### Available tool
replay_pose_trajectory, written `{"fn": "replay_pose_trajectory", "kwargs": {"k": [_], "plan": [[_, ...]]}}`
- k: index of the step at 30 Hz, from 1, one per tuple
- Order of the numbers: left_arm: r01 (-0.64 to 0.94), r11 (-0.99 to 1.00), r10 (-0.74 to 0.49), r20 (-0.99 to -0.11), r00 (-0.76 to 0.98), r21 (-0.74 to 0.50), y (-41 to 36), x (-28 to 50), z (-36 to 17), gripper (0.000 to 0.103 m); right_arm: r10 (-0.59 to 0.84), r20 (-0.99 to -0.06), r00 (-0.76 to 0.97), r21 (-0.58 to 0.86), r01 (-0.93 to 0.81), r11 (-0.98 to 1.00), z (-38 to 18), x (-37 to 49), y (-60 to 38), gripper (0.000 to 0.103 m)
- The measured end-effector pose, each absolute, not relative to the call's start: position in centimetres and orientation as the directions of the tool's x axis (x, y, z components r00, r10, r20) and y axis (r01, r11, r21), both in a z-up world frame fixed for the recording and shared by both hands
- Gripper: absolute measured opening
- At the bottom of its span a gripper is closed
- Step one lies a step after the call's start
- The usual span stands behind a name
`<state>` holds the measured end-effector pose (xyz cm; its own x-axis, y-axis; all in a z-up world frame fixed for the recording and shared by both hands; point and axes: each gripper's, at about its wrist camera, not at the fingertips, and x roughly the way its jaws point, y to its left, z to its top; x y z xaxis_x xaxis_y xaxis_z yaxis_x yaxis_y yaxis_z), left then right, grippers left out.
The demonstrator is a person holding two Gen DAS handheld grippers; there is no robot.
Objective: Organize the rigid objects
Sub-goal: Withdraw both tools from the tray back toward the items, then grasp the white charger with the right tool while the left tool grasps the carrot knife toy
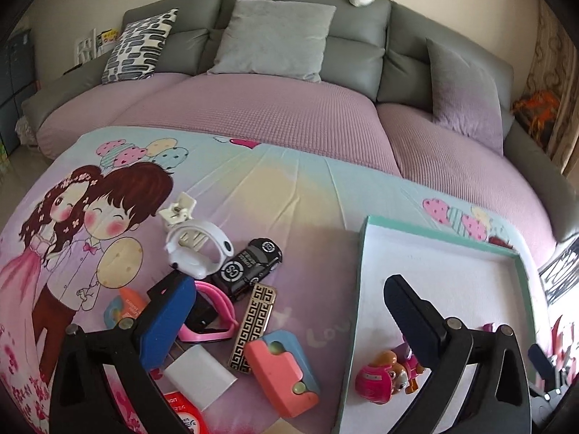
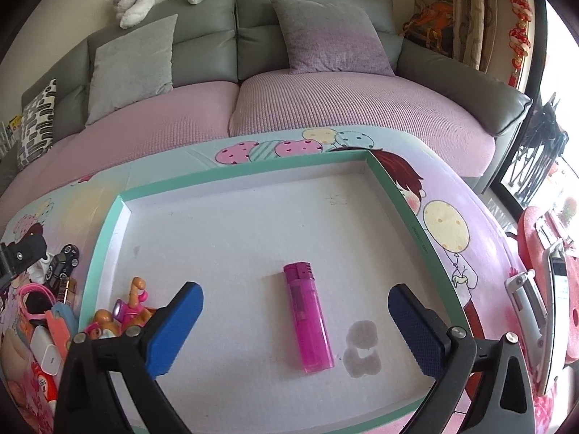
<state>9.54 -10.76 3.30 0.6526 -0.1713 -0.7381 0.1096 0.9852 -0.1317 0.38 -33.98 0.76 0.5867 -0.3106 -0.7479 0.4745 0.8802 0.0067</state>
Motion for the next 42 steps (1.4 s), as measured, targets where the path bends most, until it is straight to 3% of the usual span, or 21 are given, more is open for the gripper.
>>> {"fn": "replay_pose_trajectory", "kwargs": {"k": [6,11,17,30,33,38,42], "plan": [[0.03,0.984,-0.147,-0.713,0.685,-0.174,-7.6,8.5,4.5,0.103,-0.27,-0.687,0.675,0.061,0.424,0.904,2.6,0.5,-32.1,0.103],[-0.03,0.987,-0.09,-0.706,0.703,-0.156,-4.1,7.4,4.9,0.103,-0.147,-0.657,0.739,0.134,0.307,0.942,3.4,1.3,-29.4,0.103],[-0.145,0.986,0.035,-0.752,0.659,-0.081,1.0,7.3,4.0,0.103,0.015,-0.672,0.741,0.192,0.155,0.969,2.9,2.7,-25.0,0.103],[-0.214,0.97,0.01,-0.86,0.511,-0.115,6.8,8.3,-1.4,0.103,0.169,-0.743,0.648,0.149,-0.085,0.985,-0.6,5.0,-15.8,0.103],[-0.209,0.973,0.024,-0.864,0.502,-0.095,6.9,8.4,-1.5,0.103,0.185,-0.743,0.643,0.147,-0.113,0.983,-0.8,4.9,-14.6,0.099],[-0.237,0.969,0.065,-0.86,0.505,-0.066,8.0,8.2,-1.3,0.103,0.248,-0.756,0.606,0.174,-0.179,0.968,-1.4,5.1,-12.6,0.083],[-0.251,0.962,0.036,-0.869,0.493,-0.102,8.9,8.4,-1.7,0.103,0.242,-0.76,0.603,0.142,-0.21,0.967,-1.7,4.8,-11.3,0.081]]}}
